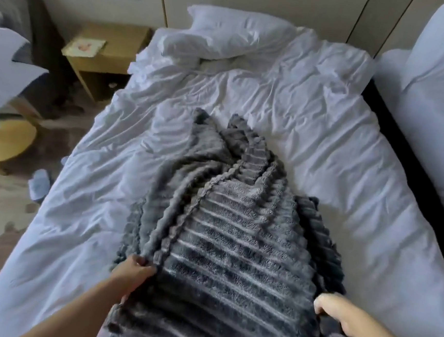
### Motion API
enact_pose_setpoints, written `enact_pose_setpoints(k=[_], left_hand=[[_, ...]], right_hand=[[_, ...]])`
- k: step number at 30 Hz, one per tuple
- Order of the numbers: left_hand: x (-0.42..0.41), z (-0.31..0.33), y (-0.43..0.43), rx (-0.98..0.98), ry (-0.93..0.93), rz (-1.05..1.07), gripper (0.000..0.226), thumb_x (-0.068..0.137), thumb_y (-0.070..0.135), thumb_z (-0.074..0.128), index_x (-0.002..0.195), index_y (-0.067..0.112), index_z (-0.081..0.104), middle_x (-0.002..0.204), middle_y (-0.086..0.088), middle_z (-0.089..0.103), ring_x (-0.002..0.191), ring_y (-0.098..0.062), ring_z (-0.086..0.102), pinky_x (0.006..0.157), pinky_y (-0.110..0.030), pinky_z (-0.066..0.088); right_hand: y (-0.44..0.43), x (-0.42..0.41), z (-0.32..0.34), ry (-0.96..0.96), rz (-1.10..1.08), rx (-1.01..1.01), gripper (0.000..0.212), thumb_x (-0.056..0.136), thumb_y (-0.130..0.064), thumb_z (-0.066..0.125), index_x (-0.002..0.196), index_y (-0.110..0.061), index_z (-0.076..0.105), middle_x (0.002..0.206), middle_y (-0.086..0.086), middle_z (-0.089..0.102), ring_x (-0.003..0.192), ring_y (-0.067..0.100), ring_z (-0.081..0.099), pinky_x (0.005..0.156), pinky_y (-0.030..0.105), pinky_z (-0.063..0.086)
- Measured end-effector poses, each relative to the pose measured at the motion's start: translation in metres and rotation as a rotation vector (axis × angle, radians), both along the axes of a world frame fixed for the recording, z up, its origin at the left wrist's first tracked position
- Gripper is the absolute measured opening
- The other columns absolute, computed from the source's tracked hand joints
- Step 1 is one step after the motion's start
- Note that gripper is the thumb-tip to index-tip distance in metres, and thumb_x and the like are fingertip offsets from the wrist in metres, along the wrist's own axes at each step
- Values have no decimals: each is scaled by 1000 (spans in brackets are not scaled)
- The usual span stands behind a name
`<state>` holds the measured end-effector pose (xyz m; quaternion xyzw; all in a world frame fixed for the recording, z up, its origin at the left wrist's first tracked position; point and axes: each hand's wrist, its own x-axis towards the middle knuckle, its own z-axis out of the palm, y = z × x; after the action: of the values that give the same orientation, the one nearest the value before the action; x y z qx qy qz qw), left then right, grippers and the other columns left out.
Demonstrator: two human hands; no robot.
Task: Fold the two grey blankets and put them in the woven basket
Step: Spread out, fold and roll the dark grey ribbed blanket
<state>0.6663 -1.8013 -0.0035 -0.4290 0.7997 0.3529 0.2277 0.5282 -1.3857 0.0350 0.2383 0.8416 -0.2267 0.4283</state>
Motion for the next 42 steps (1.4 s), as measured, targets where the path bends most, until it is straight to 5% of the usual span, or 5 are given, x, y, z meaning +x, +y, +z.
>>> enact_pose_setpoints(k=[14,23,32,36,42], left_hand=[[-74,-15,8,-157,-14,-284,63,82,7,49,141,30,42,123,-10,63,85,-22,59,64,-28,46],[-22,5,17,383,-147,-621,25,82,19,52,63,34,54,70,9,53,79,-18,52,69,-25,38],[-106,-27,-44,41,366,261,59,82,43,69,131,15,52,113,-3,63,92,-13,63,73,-20,46],[-162,-36,-30,37,246,84,59,80,46,69,130,19,52,115,-1,65,103,-25,62,82,-32,51],[-141,-19,9,-64,262,-276,14,76,6,52,82,17,58,87,-6,64,82,-30,59,57,-27,36]], right_hand=[[-158,-56,5,545,268,-328,24,87,-9,54,77,-30,62,76,-5,66,71,14,60,62,25,44],[-294,-66,-48,272,504,-16,86,91,-34,56,153,-14,0,140,15,43,108,30,56,74,33,47],[-230,-46,-46,-25,565,-72,62,93,-23,41,151,-27,20,138,1,49,63,10,53,48,22,38],[-198,-42,-9,-460,821,-35,63,96,-31,42,152,-19,17,156,1,26,125,15,47,92,27,43],[-207,-87,4,-283,464,-247,28,96,-39,49,89,-12,55,89,6,56,57,14,56,45,21,43]])
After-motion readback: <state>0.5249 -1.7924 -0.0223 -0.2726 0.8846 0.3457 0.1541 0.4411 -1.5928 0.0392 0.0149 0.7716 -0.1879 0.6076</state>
